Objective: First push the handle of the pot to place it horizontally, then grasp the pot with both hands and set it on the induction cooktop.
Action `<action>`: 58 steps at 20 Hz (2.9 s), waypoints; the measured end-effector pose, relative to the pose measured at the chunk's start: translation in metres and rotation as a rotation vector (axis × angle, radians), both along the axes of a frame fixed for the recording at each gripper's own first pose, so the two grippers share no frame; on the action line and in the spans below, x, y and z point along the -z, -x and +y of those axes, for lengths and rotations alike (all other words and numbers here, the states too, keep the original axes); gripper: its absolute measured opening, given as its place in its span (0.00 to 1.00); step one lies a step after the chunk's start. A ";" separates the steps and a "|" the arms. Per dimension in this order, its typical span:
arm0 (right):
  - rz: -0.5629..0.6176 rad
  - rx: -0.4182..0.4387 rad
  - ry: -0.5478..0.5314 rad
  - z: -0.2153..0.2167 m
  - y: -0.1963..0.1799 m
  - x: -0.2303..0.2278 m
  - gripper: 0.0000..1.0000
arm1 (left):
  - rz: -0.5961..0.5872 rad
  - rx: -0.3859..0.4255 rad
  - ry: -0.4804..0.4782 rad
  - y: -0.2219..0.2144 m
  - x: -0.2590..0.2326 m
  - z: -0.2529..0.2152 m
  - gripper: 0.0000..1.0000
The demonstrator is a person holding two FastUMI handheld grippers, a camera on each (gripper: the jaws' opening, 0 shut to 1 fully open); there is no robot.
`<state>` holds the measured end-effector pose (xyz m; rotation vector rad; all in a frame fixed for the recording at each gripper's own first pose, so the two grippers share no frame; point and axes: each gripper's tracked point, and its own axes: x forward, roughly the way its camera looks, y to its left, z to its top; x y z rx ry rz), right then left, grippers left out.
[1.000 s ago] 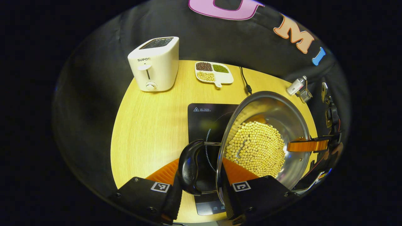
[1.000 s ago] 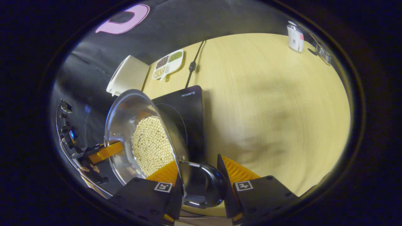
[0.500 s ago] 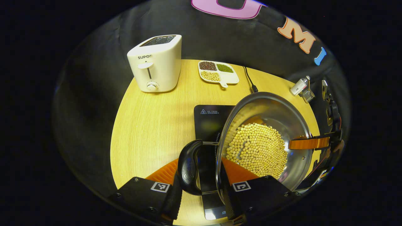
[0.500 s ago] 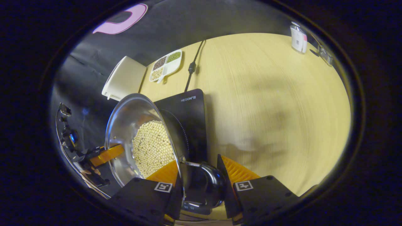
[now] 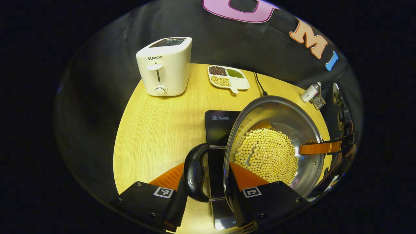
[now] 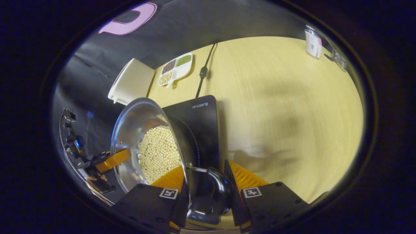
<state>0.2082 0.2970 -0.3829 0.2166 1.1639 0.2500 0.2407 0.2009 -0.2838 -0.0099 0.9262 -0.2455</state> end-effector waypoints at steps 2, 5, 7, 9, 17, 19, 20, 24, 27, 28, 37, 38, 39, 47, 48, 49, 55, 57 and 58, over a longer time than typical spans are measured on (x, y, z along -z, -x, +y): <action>0.003 -0.001 -0.003 0.001 0.000 0.000 0.52 | -0.001 -0.002 0.002 -0.001 0.000 0.000 0.62; 0.001 -0.001 -0.005 0.001 -0.001 0.000 0.51 | -0.004 -0.004 0.010 0.000 0.001 0.000 0.63; -0.001 0.002 -0.001 0.000 -0.002 0.001 0.52 | -0.002 -0.005 0.013 0.001 0.001 0.000 0.63; -0.001 0.004 0.006 0.000 -0.003 0.002 0.60 | -0.008 -0.002 0.008 0.002 0.002 0.000 0.64; -0.246 0.023 -0.001 -0.011 -0.026 -0.039 0.94 | -0.225 -0.088 -0.040 -0.007 -0.026 0.011 0.96; -0.348 0.031 0.011 -0.018 -0.031 -0.060 0.92 | -0.302 -0.137 -0.042 -0.009 -0.042 0.019 0.98; -0.395 0.038 0.025 -0.022 -0.034 -0.072 0.92 | -0.326 -0.155 -0.047 -0.007 -0.048 0.020 0.98; -0.577 0.068 0.083 -0.041 -0.037 -0.128 0.92 | -0.449 -0.209 -0.077 0.003 -0.091 0.020 0.97; -0.710 0.065 0.123 -0.055 -0.032 -0.174 1.00 | -0.534 -0.241 -0.089 0.016 -0.125 0.007 0.97; -0.751 0.065 0.125 -0.060 -0.029 -0.190 1.00 | -0.559 -0.242 -0.096 0.022 -0.137 -0.001 0.97; -1.042 0.031 0.102 -0.139 0.019 -0.306 0.93 | -0.829 -0.276 -0.167 0.089 -0.251 -0.108 0.96; -1.061 0.018 0.111 -0.155 0.025 -0.317 0.93 | -0.846 -0.298 -0.165 0.101 -0.260 -0.122 0.96; -1.078 0.012 0.117 -0.172 0.031 -0.326 0.93 | -0.856 -0.321 -0.163 0.113 -0.267 -0.136 0.96; -1.225 -0.003 0.063 -0.278 0.089 -0.386 0.99 | -0.982 -0.385 -0.127 0.174 -0.300 -0.249 0.96; -1.244 0.000 0.061 -0.290 0.095 -0.394 0.99 | -0.995 -0.385 -0.116 0.179 -0.304 -0.261 0.94; -1.261 0.008 0.062 -0.301 0.100 -0.403 0.99 | -0.996 -0.374 -0.101 0.181 -0.306 -0.276 0.94; -1.337 0.071 0.091 -0.361 0.120 -0.428 0.93 | -1.013 -0.312 -0.109 0.191 -0.314 -0.332 0.96; -1.335 0.098 0.098 -0.379 0.122 -0.426 0.93 | -1.023 -0.290 -0.104 0.193 -0.316 -0.350 0.98; -1.332 0.107 0.101 -0.386 0.125 -0.425 0.93 | -1.027 -0.278 -0.099 0.194 -0.317 -0.358 0.95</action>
